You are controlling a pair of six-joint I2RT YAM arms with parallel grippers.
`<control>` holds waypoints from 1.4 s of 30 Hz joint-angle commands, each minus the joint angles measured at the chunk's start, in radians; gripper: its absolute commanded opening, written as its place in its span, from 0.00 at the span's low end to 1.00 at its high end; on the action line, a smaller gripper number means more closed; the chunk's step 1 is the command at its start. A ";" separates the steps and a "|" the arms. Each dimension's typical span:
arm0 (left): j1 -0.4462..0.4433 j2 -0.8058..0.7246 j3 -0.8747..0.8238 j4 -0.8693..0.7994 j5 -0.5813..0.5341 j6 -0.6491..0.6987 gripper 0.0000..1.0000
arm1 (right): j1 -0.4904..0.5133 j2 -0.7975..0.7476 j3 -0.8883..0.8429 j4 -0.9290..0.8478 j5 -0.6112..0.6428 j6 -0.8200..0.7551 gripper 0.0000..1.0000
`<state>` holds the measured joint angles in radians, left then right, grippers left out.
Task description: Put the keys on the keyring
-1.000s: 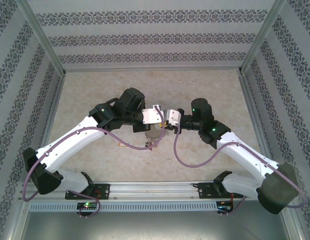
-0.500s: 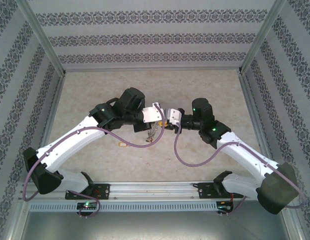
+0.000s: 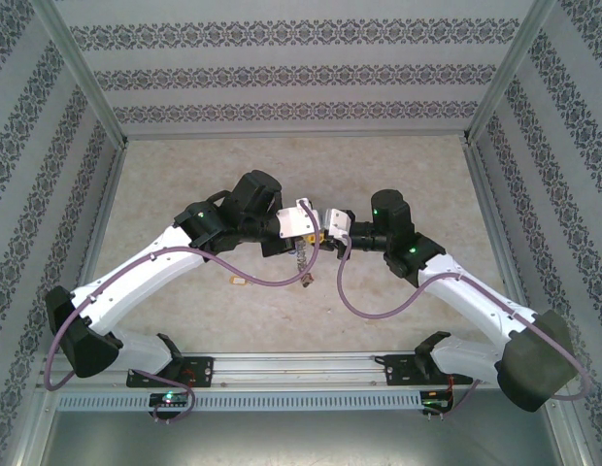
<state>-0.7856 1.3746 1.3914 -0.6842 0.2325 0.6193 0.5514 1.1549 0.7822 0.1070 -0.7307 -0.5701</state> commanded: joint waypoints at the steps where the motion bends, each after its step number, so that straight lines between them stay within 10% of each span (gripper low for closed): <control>1: -0.012 -0.006 -0.008 0.030 0.018 0.000 0.00 | 0.001 0.005 0.002 0.067 -0.060 0.030 0.10; 5: -0.012 -0.013 -0.013 0.038 0.016 0.000 0.00 | -0.002 0.005 0.003 0.068 -0.074 0.032 0.00; 10: 0.001 -0.089 -0.101 0.137 -0.014 -0.003 0.39 | -0.021 -0.022 -0.030 0.128 -0.097 0.061 0.00; 42: 0.059 -0.177 -0.172 0.178 0.263 0.130 0.23 | -0.029 -0.022 -0.066 0.274 -0.248 0.093 0.00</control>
<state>-0.7311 1.2129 1.2251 -0.5293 0.4557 0.7136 0.5087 1.1286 0.6971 0.3450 -0.9371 -0.4690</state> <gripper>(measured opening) 0.232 0.040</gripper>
